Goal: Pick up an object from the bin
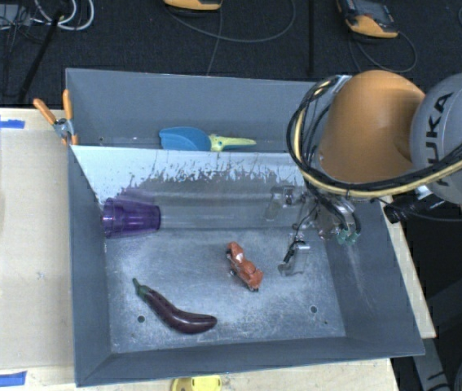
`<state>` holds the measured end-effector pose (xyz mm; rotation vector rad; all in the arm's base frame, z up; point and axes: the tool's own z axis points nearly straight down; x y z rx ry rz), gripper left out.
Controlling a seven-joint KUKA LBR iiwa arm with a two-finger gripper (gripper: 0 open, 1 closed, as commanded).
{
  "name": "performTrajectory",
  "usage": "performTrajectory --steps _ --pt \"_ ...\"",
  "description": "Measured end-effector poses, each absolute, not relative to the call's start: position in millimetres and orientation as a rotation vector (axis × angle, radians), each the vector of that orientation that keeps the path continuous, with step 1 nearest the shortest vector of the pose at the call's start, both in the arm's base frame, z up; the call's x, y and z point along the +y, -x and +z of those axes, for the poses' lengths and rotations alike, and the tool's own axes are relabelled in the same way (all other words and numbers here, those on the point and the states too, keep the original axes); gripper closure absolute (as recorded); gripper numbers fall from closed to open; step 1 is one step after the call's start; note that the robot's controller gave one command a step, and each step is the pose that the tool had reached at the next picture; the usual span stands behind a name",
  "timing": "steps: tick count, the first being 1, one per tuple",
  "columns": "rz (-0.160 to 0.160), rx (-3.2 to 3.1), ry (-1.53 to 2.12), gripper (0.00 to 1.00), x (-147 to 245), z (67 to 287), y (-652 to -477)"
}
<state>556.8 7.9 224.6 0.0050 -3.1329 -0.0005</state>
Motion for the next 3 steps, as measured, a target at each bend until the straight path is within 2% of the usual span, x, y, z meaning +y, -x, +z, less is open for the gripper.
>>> performTrajectory --steps 1,2,3 --pt "-0.001 -3.141 -0.005 0.00 8 229 -558.1" --pt "0.000 -3.148 -0.018 0.00 22 176 -563.9" --pt "-0.001 -3.140 0.168 0.00 29 114 -583.7"
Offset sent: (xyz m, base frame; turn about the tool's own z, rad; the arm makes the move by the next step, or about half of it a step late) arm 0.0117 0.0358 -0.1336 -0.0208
